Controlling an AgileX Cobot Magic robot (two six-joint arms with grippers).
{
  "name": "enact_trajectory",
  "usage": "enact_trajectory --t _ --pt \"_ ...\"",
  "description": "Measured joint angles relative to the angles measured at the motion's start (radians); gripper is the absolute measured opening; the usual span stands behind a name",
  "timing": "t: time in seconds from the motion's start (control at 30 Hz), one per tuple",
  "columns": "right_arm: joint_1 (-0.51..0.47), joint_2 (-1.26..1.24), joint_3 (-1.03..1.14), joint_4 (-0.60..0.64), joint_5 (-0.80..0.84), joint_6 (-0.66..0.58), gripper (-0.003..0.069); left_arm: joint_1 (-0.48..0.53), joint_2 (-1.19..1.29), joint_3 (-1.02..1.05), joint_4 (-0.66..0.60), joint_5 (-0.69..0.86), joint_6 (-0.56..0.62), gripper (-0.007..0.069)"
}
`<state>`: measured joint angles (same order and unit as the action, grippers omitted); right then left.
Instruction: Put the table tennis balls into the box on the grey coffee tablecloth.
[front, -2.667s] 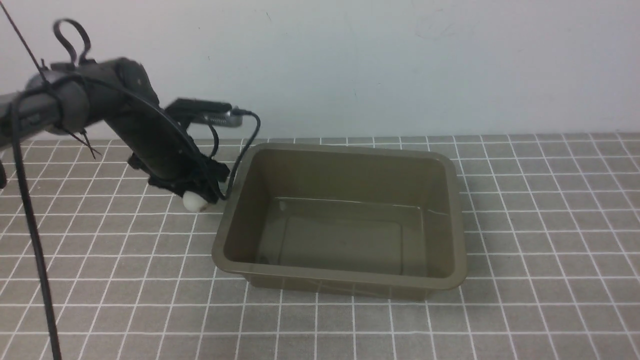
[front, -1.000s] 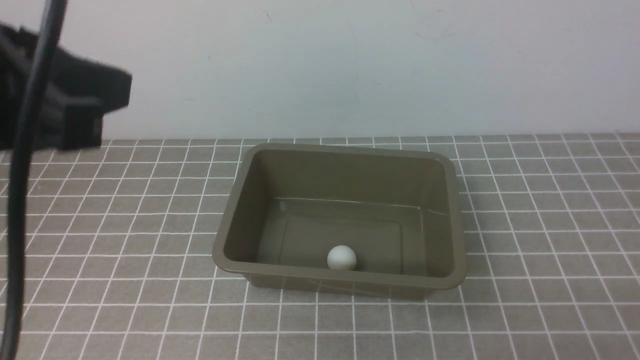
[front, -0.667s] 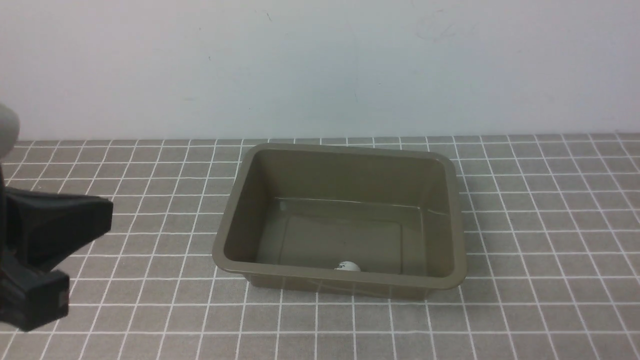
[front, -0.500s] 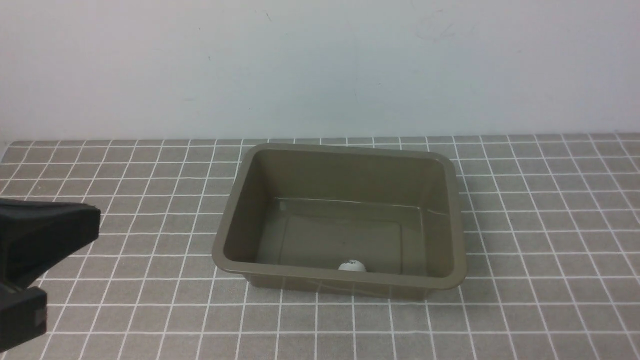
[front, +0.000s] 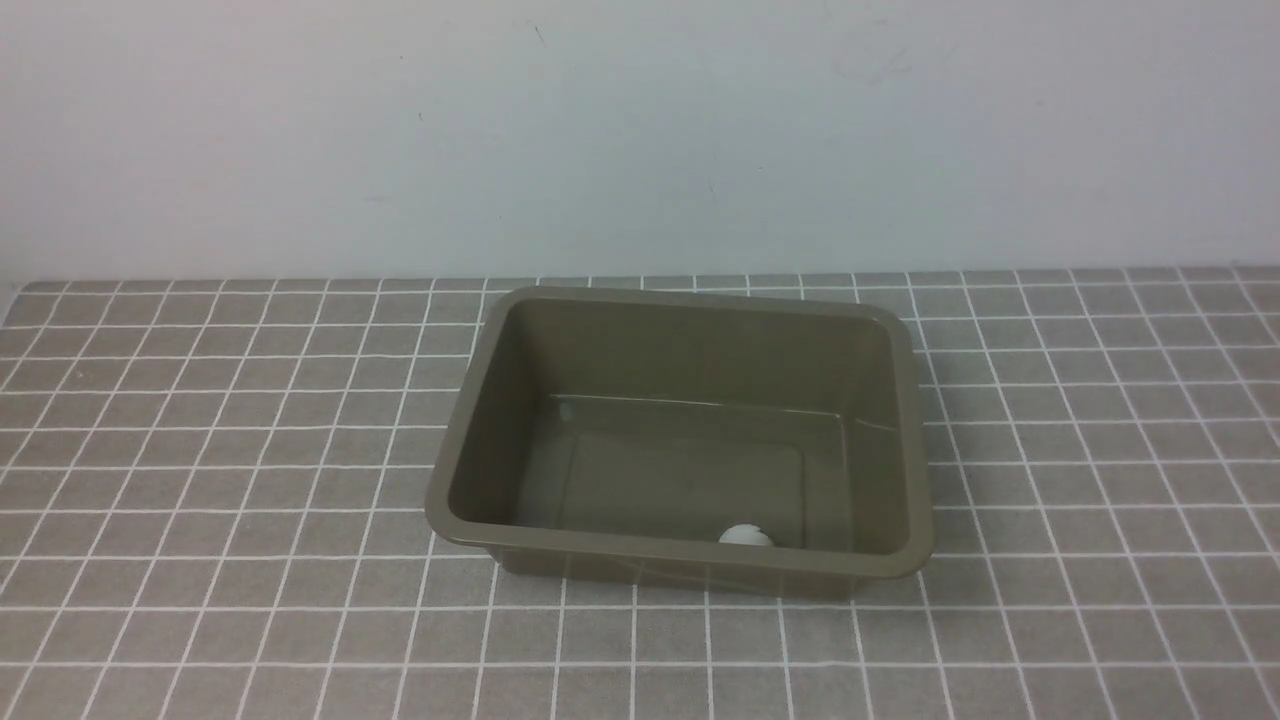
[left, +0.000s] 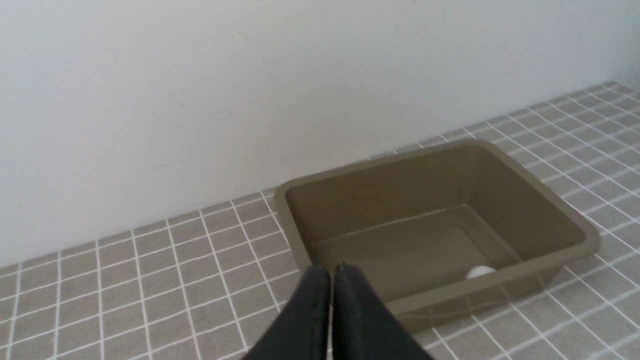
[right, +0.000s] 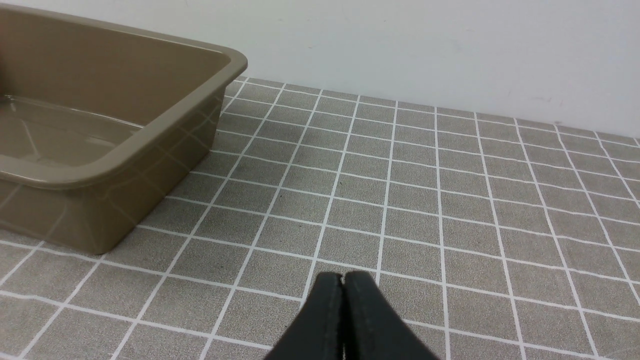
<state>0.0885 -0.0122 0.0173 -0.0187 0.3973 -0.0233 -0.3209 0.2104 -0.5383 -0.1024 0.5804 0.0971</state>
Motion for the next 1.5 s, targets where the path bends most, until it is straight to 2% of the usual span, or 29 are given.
enact_trajectory --t 0.17,0.33,0.47,1.5 --pt "0.000 0.000 0.000 0.000 0.000 0.000 -0.0010 0.150 -0.169 0.331 0.000 -0.203 -0.001 -0.0005" --pt "0.000 0.000 0.000 0.000 0.000 0.000 -0.0010 0.245 -0.221 0.551 0.005 -0.242 -0.001 -0.0005" --pt "0.000 0.000 0.000 0.000 0.000 0.000 -0.0010 0.258 -0.221 0.565 0.012 -0.202 -0.001 -0.0005" --pt "0.000 0.000 0.000 0.000 0.000 0.000 -0.0010 0.262 -0.221 0.565 0.013 -0.202 -0.001 -0.0005"
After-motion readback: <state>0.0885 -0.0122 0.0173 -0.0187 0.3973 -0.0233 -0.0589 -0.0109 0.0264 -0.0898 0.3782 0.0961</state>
